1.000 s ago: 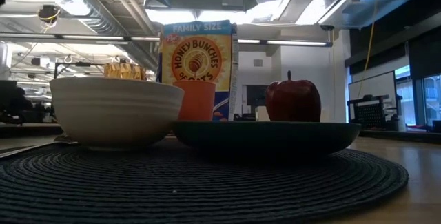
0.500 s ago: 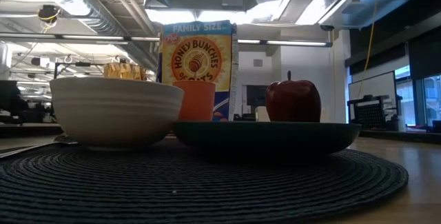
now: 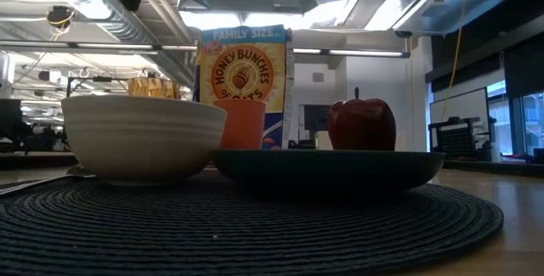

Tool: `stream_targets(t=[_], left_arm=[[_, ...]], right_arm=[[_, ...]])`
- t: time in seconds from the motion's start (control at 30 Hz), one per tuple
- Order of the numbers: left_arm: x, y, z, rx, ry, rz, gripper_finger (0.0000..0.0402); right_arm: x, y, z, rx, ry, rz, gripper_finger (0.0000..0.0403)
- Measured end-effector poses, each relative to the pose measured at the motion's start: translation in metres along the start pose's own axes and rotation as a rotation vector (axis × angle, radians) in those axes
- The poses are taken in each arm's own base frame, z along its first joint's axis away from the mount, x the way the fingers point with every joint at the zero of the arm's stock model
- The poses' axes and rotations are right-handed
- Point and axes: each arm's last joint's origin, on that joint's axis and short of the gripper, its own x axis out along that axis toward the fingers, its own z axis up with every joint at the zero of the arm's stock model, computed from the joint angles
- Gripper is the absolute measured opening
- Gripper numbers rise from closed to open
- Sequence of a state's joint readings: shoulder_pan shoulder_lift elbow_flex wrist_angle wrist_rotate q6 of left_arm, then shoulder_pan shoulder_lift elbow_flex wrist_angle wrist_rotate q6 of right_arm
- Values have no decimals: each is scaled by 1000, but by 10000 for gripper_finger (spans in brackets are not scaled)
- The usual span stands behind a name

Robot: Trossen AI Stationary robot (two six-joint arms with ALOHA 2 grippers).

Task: Arrange a breakfast setting
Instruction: Return to Home Position

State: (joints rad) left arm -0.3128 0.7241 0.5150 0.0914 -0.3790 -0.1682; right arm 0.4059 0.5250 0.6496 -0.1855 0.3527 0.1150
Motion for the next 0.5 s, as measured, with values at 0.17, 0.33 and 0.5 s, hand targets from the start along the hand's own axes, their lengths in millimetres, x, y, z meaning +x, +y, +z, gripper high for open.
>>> stream_targets(t=[0.17,0.33,0.5], left_arm=[[-20,15,-34,-28,-1,3,0],[-34,24,-61,-18,-12,-20,0],[-44,32,-80,18,-53,-15,0]], right_arm=[[-13,-8,-23,-3,-34,0,0],[-19,-12,-41,4,-49,-9,0],[-22,-16,-60,4,-69,-23,0]])
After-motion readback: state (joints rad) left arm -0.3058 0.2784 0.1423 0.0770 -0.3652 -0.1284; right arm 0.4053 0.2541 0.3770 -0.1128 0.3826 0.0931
